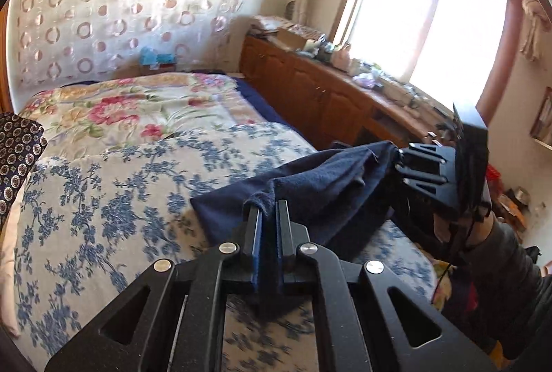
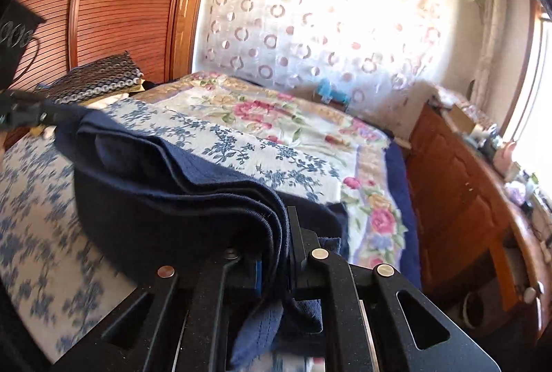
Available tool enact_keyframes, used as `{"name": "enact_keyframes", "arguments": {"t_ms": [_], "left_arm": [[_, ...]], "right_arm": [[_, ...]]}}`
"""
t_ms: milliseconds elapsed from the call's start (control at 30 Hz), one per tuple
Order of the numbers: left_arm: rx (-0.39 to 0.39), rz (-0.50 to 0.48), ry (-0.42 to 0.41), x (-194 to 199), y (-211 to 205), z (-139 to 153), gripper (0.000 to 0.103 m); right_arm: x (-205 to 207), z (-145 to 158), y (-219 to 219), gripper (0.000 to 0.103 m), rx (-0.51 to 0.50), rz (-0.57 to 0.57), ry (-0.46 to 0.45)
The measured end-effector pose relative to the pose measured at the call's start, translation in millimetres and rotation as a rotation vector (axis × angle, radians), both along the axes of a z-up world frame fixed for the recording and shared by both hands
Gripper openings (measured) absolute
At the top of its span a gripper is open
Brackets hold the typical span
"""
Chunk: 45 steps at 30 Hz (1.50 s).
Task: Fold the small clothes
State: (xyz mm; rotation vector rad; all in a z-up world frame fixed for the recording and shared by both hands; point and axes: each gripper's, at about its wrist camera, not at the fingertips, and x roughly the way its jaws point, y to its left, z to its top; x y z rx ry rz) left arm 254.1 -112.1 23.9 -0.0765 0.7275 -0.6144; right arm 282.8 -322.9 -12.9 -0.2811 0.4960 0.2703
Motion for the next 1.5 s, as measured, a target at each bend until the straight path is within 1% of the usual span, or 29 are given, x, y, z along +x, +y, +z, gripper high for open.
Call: {"name": "enact_keyframes", "arguments": {"t_ms": [33,67,100,133,167,200,233,267,300,333,367,400,433,467,533,600,667,700,733,800,867,933,1000,1033,1100,1167,1267,1433,1500], "left_arm": [[-0.001,0.005,-0.001,5,1,-2,0.008],[0.003,0.008,0.0,8,3,-4,0.016],[0.014,0.017,-0.003,11,3,-5,0.025],[0.021,0.027,-0.012,14,5,-5,0.032],[0.019,0.028,-0.024,17,7,-5,0.044],[0.016,0.026,-0.025,21,8,-5,0.049],[0.015,0.025,-0.019,24,10,-6,0.053],[0.017,0.019,-0.012,28,9,-8,0.064],[0.024,0.009,-0.001,32,7,-12,0.071],[0.033,0.005,0.006,35,6,-15,0.071],[0.054,0.003,0.018,39,3,-21,0.071],[0.075,0.001,0.031,43,-1,-27,0.071],[0.095,-0.001,0.05,47,-4,-34,0.071],[0.108,0.001,0.069,51,-6,-41,0.071],[0.119,0.01,0.105,59,-7,-52,0.071],[0.125,0.015,0.135,66,-7,-61,0.071],[0.128,0.022,0.158,71,-4,-68,0.071],[0.127,0.023,0.167,72,-4,-71,0.071],[0.126,0.024,0.175,72,-3,-72,0.071],[0.125,0.024,0.185,74,-3,-75,0.071],[0.125,0.02,0.191,76,-6,-77,0.071],[0.117,0.014,0.203,77,-9,-80,0.071],[0.109,0.011,0.217,78,-10,-83,0.07],[0.105,0.01,0.223,78,-11,-84,0.069],[0.103,0.007,0.233,78,-13,-85,0.06],[0.095,0.007,0.238,80,-15,-86,0.058],[0.108,0.009,0.229,82,-19,-86,0.055],[0.123,0.009,0.22,81,-23,-85,0.052],[0.122,0.009,0.217,81,-22,-85,0.048]], "right_arm": [[11,-2,0,0.01,0.005,0.004,0.018],[23,-5,-1,0.01,0.014,0.007,0.04],[34,-9,-1,0.01,0.028,0.011,0.065],[42,-12,-3,0.01,0.04,0.006,0.087],[50,-12,-9,0.01,0.05,0.001,0.105],[54,-11,-10,0.01,0.069,-0.001,0.125],[60,-11,-13,0.015,0.088,0.0,0.14],[67,-8,-17,0.021,0.101,-0.003,0.152],[73,-8,-22,0.029,0.109,-0.015,0.157],[77,-5,-26,0.038,0.113,-0.038,0.157],[81,-1,-29,0.042,0.133,-0.069,0.146],[82,3,-34,0.05,0.157,-0.084,0.139],[85,7,-38,0.055,0.182,-0.099,0.137],[87,11,-42,0.055,0.191,-0.118,0.132],[87,16,-47,0.055,0.164,-0.168,0.098],[81,22,-56,0.056,0.175,-0.199,0.088],[73,27,-67,0.06,0.186,-0.239,0.084],[65,29,-73,0.064,0.195,-0.254,0.078],[57,30,-79,0.069,0.213,-0.252,0.078],[45,28,-81,0.076,0.253,-0.224,0.114],[42,13,-83,0.076,0.291,-0.186,0.196],[46,-4,-81,0.076,0.305,-0.166,0.27],[49,-17,-79,0.076,0.289,-0.172,0.311],[51,-21,-80,0.076,0.3,-0.171,0.327],[57,-26,-83,0.076,0.346,-0.17,0.352],[66,-26,-85,0.076,0.384,-0.168,0.376],[74,-28,-89,0.077,0.409,-0.17,0.405],[76,-21,-89,0.077,0.399,-0.162,0.397],[79,-27,-90,0.077,0.415,-0.15,0.41]]}}
